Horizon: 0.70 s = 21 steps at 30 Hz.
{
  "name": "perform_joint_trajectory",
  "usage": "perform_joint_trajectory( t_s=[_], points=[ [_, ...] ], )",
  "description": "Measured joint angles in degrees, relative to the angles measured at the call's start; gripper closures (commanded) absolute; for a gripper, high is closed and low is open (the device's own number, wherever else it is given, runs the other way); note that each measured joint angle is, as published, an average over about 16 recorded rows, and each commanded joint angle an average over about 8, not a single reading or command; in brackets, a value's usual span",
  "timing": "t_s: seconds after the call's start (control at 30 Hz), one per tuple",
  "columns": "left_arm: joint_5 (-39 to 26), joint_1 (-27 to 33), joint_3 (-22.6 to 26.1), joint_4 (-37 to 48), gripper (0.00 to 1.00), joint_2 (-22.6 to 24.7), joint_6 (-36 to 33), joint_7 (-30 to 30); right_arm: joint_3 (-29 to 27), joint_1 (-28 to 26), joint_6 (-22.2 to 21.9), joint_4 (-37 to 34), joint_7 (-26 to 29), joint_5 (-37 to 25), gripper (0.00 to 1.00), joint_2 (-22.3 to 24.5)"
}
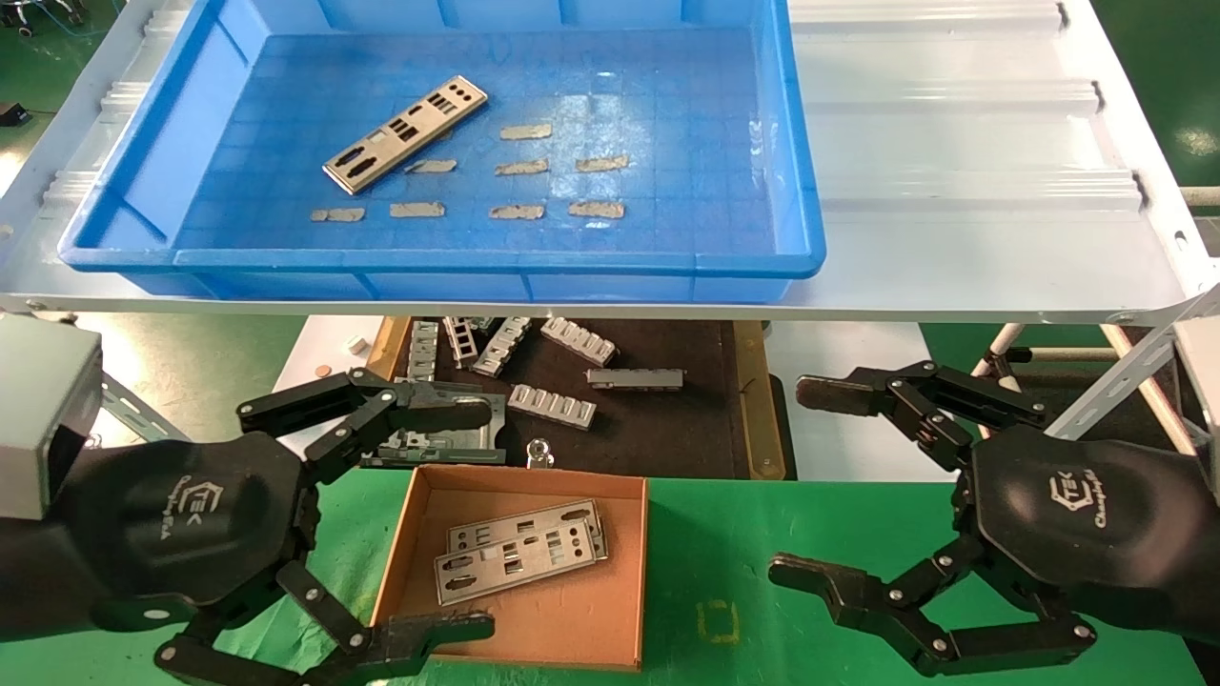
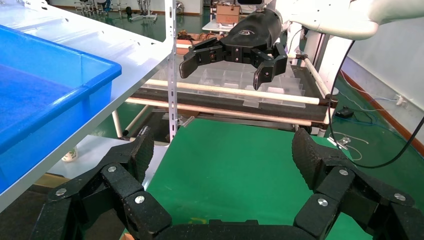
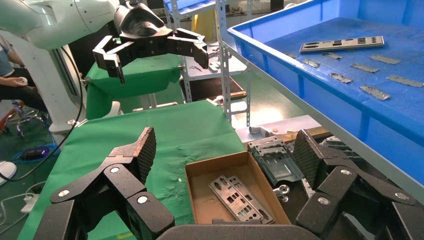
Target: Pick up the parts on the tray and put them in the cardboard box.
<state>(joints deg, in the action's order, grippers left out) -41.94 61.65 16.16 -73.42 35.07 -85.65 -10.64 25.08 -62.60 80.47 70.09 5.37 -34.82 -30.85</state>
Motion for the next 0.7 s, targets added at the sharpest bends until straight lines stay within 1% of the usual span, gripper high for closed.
perform_joint_trajectory(
  t_s=[0.7],
  points=[
    [0.0,0.0,0.0,0.0,0.00,0.0,0.0,0.0,0.0,0.0,0.0,0.0,0.0,0.0,0.00,0.0]
  ],
)
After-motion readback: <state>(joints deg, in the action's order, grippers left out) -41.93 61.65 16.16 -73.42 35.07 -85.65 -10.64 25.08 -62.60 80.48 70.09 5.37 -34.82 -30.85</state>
